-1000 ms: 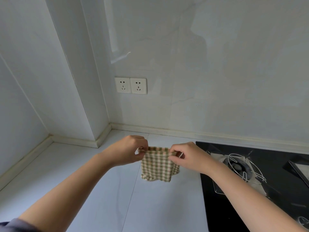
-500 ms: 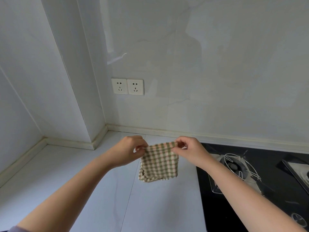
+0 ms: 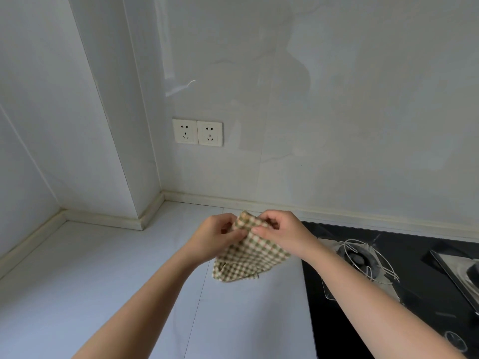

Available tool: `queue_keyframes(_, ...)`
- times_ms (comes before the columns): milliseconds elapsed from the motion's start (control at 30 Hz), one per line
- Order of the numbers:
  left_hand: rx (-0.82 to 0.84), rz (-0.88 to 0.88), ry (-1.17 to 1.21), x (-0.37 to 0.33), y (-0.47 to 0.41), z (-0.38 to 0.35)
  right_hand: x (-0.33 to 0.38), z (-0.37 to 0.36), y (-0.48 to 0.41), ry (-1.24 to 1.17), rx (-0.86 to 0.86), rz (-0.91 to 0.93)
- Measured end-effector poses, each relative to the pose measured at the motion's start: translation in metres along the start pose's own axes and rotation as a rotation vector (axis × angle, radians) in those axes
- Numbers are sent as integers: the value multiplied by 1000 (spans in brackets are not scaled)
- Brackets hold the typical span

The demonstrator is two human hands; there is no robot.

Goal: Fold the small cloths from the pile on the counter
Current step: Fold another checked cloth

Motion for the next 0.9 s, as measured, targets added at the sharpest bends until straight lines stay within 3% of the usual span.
queue_keyframes(67,-170,-4,4,-2,-2,9,-4,-3,0,33,65,-39)
queue_keyframes(133,-238,49,75,7,-1,17,-14,1,3,71,100,-78)
queue_keyframes(267,-73,-2,0,10,4,8,-16,11,2,-39,0,-90)
queue_keyframes(367,-141,-63,-44,-1,0,7,-11,10,-1,-142,-46,-76)
queue_keyframes(467,-212,-13,42,10,-4,17,-18,10,1,-84,32,-102)
queue_keyframes(633,75,-94,-163,14,0,1,-12,21,-6,-31,-18,-15)
queue_keyframes(767,-138,-196,-202,0,-7,3,-2,21,-11,-89,-32,19)
queue_keyframes(900,-99,-116,-48,7,-2,-2,-18,25,-7,-172,-80,-31)
Point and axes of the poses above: each hand's wrist, its own y-axis away from the middle knuckle, its own z-axis out of the back of the hand, x = y × z, the point moved 7 cm from there along -y, towards the middle knuckle, and after that the axes turned 15 degrees about -x, right-handed, at the moved point
